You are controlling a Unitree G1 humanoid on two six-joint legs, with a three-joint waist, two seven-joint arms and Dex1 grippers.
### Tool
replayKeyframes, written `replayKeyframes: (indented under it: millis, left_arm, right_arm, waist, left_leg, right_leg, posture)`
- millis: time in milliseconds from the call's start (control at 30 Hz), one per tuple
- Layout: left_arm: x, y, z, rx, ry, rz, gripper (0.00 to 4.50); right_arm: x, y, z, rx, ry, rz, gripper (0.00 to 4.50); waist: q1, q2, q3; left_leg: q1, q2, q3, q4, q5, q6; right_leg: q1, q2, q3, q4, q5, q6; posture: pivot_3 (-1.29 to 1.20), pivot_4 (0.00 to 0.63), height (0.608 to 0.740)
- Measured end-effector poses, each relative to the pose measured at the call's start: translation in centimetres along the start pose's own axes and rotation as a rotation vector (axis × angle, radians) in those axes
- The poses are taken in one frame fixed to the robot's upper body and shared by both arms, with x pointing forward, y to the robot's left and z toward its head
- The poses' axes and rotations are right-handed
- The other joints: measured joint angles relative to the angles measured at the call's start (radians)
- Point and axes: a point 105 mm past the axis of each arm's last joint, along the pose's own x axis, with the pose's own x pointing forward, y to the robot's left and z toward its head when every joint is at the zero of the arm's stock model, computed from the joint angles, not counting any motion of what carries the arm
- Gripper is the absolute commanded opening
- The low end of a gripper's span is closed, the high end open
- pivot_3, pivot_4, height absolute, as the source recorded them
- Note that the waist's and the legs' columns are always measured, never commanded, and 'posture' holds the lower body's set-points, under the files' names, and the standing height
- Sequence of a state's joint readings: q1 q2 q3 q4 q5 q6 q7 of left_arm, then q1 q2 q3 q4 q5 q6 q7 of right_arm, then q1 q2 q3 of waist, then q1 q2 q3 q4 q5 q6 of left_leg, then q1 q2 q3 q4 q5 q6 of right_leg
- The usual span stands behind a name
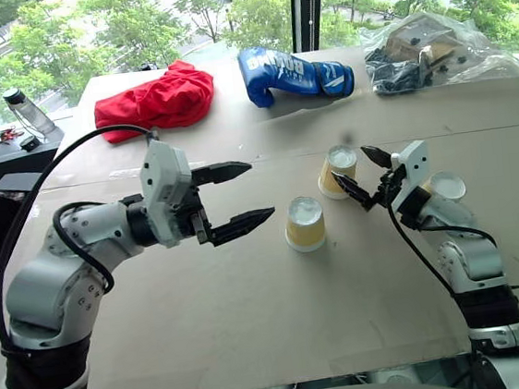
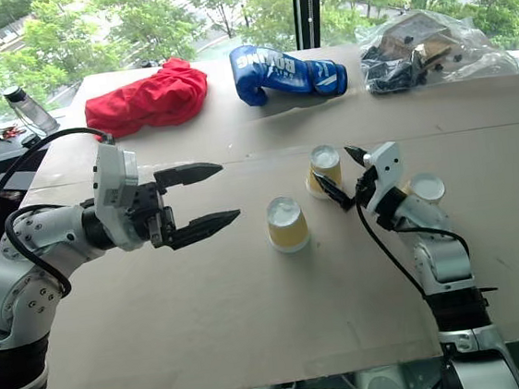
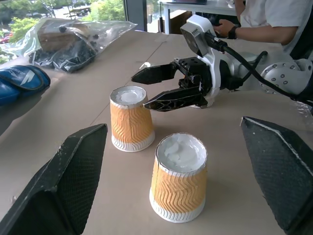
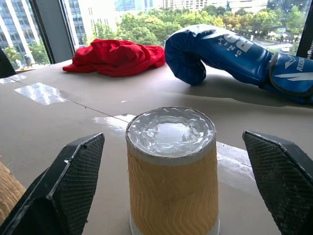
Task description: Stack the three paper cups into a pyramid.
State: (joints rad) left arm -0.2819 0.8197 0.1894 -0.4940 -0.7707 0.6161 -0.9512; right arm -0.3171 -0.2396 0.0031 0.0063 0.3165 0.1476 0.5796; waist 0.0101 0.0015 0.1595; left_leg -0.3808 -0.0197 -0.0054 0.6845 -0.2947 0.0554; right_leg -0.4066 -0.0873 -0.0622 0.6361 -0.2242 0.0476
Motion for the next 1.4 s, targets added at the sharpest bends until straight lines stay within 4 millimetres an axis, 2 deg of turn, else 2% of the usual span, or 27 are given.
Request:
replayKeyframes:
  millis: [300,433,467,500,533,733,933,1033,1167,1400]
  left_arm:
    - [-0.5,0.1,0.8,-0.005,-0.011,0.027,4.47]
    - [-0.5,0.1,0.8,-0.007,-0.008,0.032,4.5]
    - [-0.5,0.1,0.8,-0.008,-0.007,0.032,4.5]
    - [-0.5,0.1,0.8,-0.008,-0.007,0.032,4.5]
    - [-0.5,0.1,0.8,-0.008,-0.007,0.032,4.5]
    - [-0.6,0.0,0.2,-0.027,0.002,0.033,4.5]
    - [-0.8,-0.7,-0.5,-0.056,0.012,0.023,4.5]
    - [-0.8,-1.4,-0.8,-0.085,0.016,0.003,4.5]
    - [-0.9,-2.3,-1.5,-0.114,0.042,-0.032,4.5]
    - [-1.3,-3.0,-2.3,-0.137,0.085,-0.066,4.5]
  right_arm:
    - [1.7,0.1,-0.3,0.009,0.01,0.011,4.5]
    - [1.7,0.3,-0.3,0.011,0.009,0.026,3.23]
    - [1.7,0.4,-0.3,0.011,0.009,0.033,2.57]
    - [1.8,0.4,-0.3,0.011,0.009,0.036,2.09]
    - [1.8,0.4,-0.3,0.011,0.009,0.038,1.93]
    - [1.1,0.2,0.3,-0.03,0.004,0.033,1.9]
    - [-2.1,0.4,0.5,-0.071,0.031,0.033,1.9]
    - [-4.3,1.3,0.3,-0.036,0.06,0.071,1.9]
    - [-6.2,3.1,0.1,0.03,0.096,0.151,1.9]
    - [-7.0,4.6,-0.2,0.049,0.105,0.225,1.9]
  waist:
    - [-0.004,0.0,0.0]
    - [-0.006,0.0,0.0]
    - [-0.007,0.0,0.0]
    - [-0.009,0.0,0.0]
    - [-0.01,0.0,0.0]
    - [-0.018,0.0,0.0]
    - [-0.018,0.0,0.0]
    - [-0.018,0.0,0.0]
    - [-0.018,0.0,0.0]
    - [-0.018,-0.001,0.0]
  left_leg:
    - [0.0,0.0,0.001,0.0,0.001,-0.002]
    - [0.0,0.0,0.001,0.0,0.001,-0.002]
    - [0.0,0.0,0.001,0.0,0.001,-0.002]
    - [0.0,0.0,0.001,0.0,0.001,-0.002]
    - [0.0,0.0,0.001,0.0,0.001,-0.002]
    - [-0.001,0.0,0.001,-0.001,0.001,-0.002]
    - [-0.001,0.0,0.0,-0.001,0.001,-0.002]
    - [-0.001,0.0,0.0,-0.001,0.001,-0.002]
    - [-0.001,0.0,0.0,-0.001,0.001,-0.002]
    - [0.0,0.0,0.0,-0.001,-0.001,0.002]
  right_leg:
    - [-0.002,0.002,0.005,0.004,0.0,0.0]
    - [-0.003,0.002,0.006,0.005,0.0,0.0]
    - [-0.003,0.002,0.006,0.005,0.0,0.0]
    - [-0.003,0.002,0.006,0.005,0.0,0.0]
    - [-0.003,0.002,0.006,0.005,0.0,0.0]
    - [-0.003,0.002,0.007,0.005,0.0,0.0]
    - [-0.004,0.002,0.011,0.005,0.0,0.0]
    - [-0.004,0.002,0.011,0.005,0.0,0.0]
    - [-0.004,0.001,0.011,0.005,0.0,0.0]
    - [-0.004,0.003,0.012,0.005,0.0,0.0]
  posture:
    - [0.0,0.15,0.737]
    - [0.0,0.15,0.737]
    - [0.0,0.15,0.737]
    - [0.0,0.15,0.737]
    - [0.0,0.15,0.737]
    - [0.0,0.15,0.737]
    - [0.0,0.15,0.737]
    - [0.0,0.15,0.737]
    - [0.0,0.15,0.737]
    - [0.0,0.15,0.737]
